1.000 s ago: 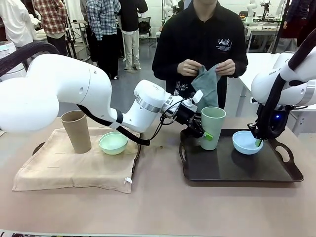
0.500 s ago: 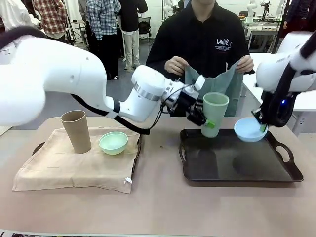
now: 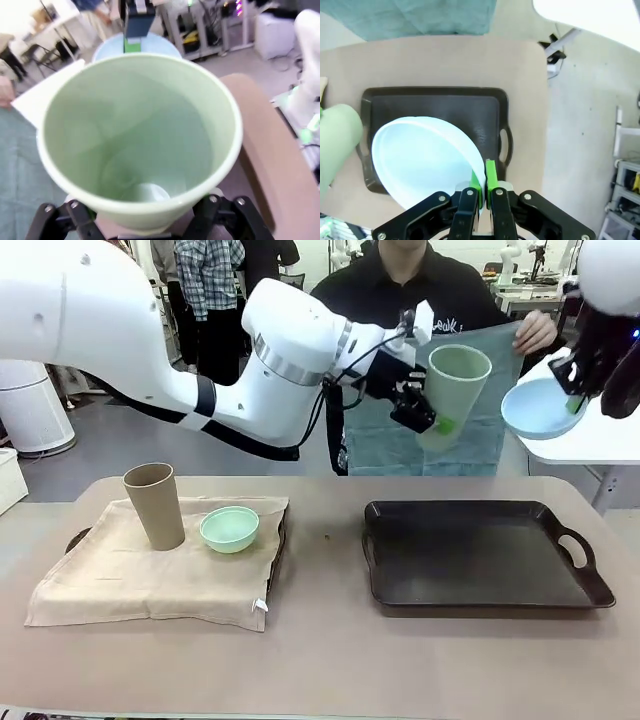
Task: Set up a tray with a mat and arrange the tableware.
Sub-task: Pick up the Picnic Bowl and Reusable plastic cup from the Handle tray in front of the human's position and hold them in the air, then place the Picnic Bowl and Reusable plastic cup back onto the Handle tray in front of the human's position.
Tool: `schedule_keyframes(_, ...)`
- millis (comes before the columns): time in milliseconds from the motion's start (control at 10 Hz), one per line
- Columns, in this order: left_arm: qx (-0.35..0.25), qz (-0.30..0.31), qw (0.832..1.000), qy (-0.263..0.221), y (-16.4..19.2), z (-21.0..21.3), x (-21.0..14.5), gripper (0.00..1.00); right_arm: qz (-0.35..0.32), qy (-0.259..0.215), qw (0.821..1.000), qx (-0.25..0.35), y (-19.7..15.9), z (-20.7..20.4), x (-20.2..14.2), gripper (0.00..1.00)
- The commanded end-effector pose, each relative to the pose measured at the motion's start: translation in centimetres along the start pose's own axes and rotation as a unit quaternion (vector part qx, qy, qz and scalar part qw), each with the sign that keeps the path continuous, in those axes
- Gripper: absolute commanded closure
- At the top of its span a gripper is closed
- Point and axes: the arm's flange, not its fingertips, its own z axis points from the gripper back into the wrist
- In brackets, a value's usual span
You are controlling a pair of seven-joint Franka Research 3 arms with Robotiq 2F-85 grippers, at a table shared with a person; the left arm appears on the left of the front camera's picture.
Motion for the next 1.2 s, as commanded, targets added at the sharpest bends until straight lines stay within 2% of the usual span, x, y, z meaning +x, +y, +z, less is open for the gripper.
schedule_keyframes(0, 0.032, -0.008, 0.999, 0.007, -1.9, 1.9, 2.6, 1.0, -0.006, -0.005, 1.0, -0.015, 0.8, 1.0, 0.0, 1.0)
schedule_keyframes(100, 0.041, -0.004, 0.999, 0.006, -1.9, 2.7, 2.7, 1.0, -0.003, 0.002, 1.0, -0.029, 0.8, 0.6, 0.2, 1.0)
schedule_keyframes(200, 0.015, -0.01, 1.0, 0.003, -0.5, 1.1, 1.9, 1.0, 0.002, -0.007, 1.0, -0.001, 0.3, 1.2, 0.1, 1.0)
schedule_keyframes(1100, 0.015, -0.01, 1.0, 0.003, -0.5, 1.1, 1.9, 1.0, 0.002, -0.007, 1.0, -0.001, 0.3, 1.2, 0.1, 1.0)
